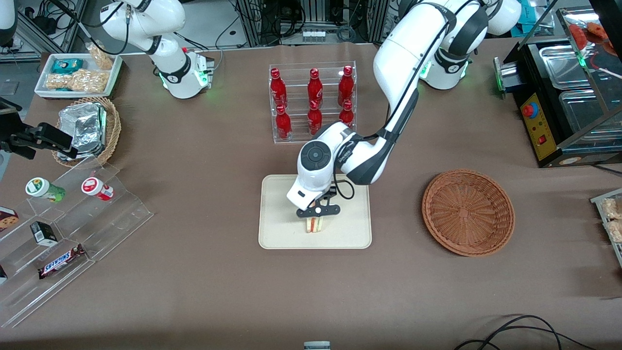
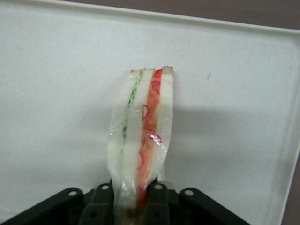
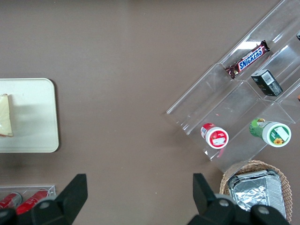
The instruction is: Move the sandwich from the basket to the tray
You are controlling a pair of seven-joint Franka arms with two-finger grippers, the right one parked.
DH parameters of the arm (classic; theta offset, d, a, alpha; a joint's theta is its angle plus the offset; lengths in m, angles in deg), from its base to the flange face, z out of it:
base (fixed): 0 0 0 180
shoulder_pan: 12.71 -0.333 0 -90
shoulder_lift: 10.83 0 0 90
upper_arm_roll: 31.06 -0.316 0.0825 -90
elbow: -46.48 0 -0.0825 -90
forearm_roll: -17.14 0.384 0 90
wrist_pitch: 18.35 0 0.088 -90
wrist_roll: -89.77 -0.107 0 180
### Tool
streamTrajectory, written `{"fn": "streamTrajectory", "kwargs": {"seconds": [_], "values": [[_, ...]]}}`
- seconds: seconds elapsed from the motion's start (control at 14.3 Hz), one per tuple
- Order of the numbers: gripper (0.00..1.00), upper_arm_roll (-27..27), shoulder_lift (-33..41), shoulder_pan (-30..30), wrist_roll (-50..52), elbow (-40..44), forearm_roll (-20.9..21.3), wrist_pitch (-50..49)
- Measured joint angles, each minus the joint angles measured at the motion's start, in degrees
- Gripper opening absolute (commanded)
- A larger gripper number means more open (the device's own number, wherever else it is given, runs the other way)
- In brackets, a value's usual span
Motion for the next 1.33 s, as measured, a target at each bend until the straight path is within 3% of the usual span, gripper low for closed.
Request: {"fn": "streamTrajectory", "kwargs": {"seconds": [0.35,0.7,0.98,1.33], "values": [[1.0,-0.78,2.45,-0.06,0.0,1.39,0.06,-0.7],[1.0,-1.77,15.92,-2.37,0.01,-2.42,0.14,-10.81],[1.0,-2.14,23.15,-8.55,-0.01,-5.47,0.23,-21.55],[1.0,-2.26,25.68,-17.24,-5.73,-9.5,0.17,-23.18]]}}
